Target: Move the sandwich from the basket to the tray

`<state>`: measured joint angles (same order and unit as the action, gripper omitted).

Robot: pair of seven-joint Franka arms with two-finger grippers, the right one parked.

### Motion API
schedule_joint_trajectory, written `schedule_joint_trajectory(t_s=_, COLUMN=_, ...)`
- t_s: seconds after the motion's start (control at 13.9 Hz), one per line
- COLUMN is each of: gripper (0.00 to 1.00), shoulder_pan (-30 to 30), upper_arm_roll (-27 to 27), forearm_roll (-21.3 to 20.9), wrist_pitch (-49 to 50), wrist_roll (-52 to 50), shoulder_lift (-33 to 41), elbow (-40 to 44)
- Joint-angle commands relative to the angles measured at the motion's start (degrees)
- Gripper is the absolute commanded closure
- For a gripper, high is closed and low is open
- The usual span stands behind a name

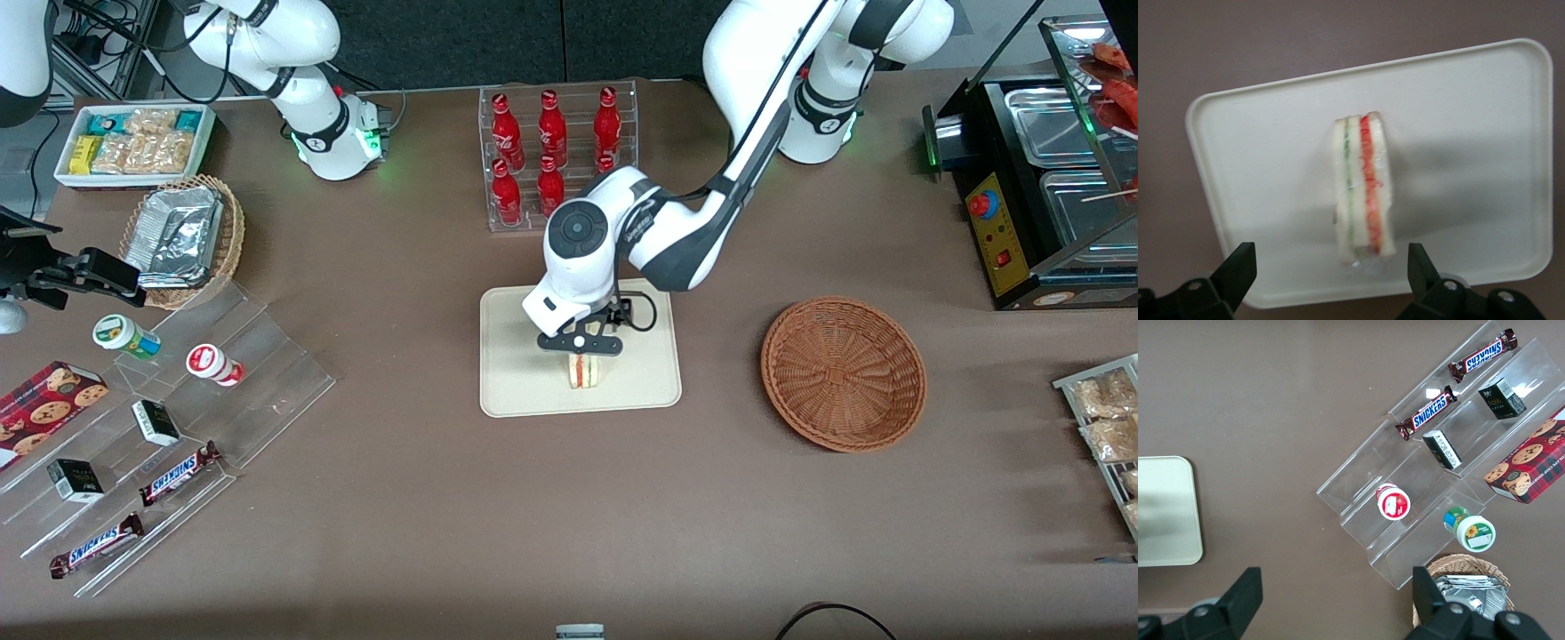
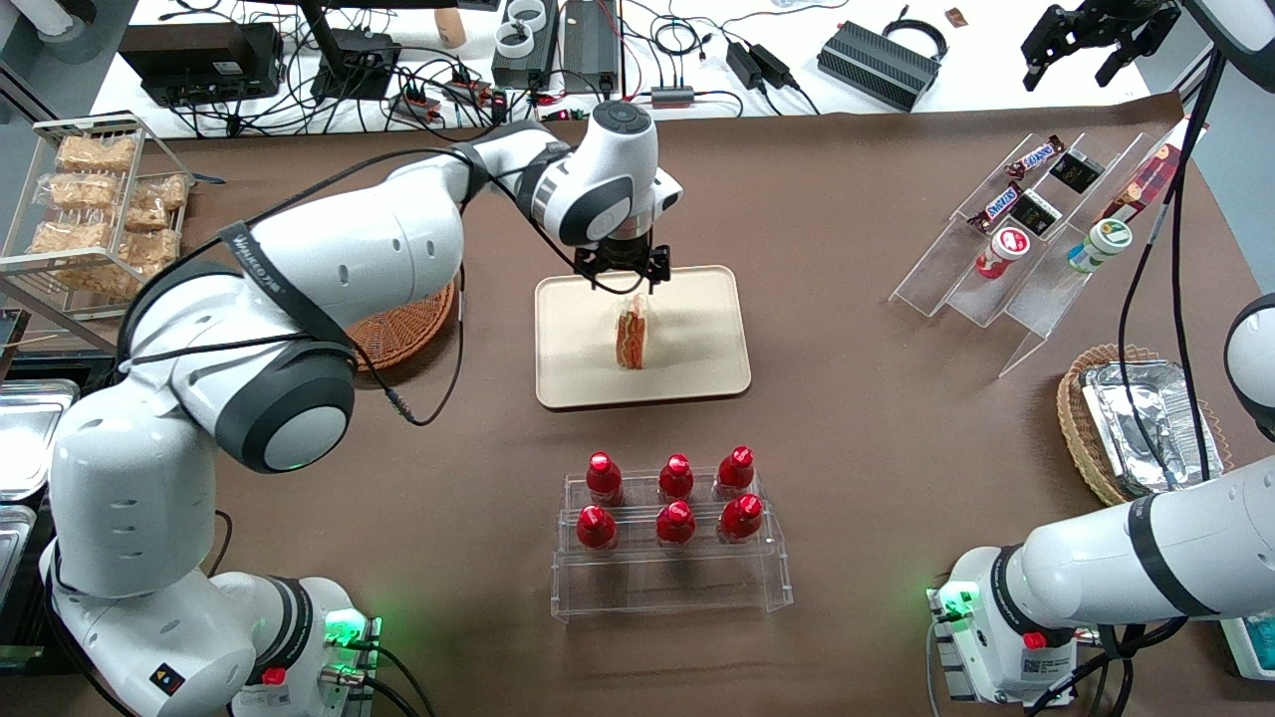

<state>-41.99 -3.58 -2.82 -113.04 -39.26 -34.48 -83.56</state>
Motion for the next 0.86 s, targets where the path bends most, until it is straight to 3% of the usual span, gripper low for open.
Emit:
schedule_joint_trajectory(t_s=0.0, gripper=0.00, shoulder_pan=0.76, upper_arm_roll=0.77, forearm_roll=-3.24, wrist_pitch=6.85, wrist_roll=3.65, shoulder_lift=5.29, elbow=-1.08)
schedule_joint_trajectory(t_s=0.29, gripper=0.00, shoulder_pan=5.51, upper_arm_roll=2.88, forearm_roll=-0.45, wrist_pitch=10.03, wrist_roll=5.41, shoulder_lift=9.94, elbow=-1.51)
schedule_joint_trajectory(t_s=0.5, gripper=0.00, shoulder_pan=10.77, upper_arm_roll=3.05, forearm_roll=1.58, wrist_pitch=15.98, wrist_roll=15.51, shoulder_lift=14.42, elbow=-2.40)
schedule_joint_trajectory(t_s=0.65, gripper=0.00, shoulder_pan=16.91, upper_arm_roll=3.05, forearm_roll=5.17, wrist_pitch=19.86, wrist_roll=15.79, shoulder_lift=17.41, elbow=-2.57)
schedule_joint_trajectory(t_s=0.79, gripper=0.00, shoulder_pan=21.93, upper_arm_roll=3.05, forearm_roll=5.98, wrist_pitch=23.03, wrist_roll=16.23, shoulder_lift=20.23, elbow=-2.57)
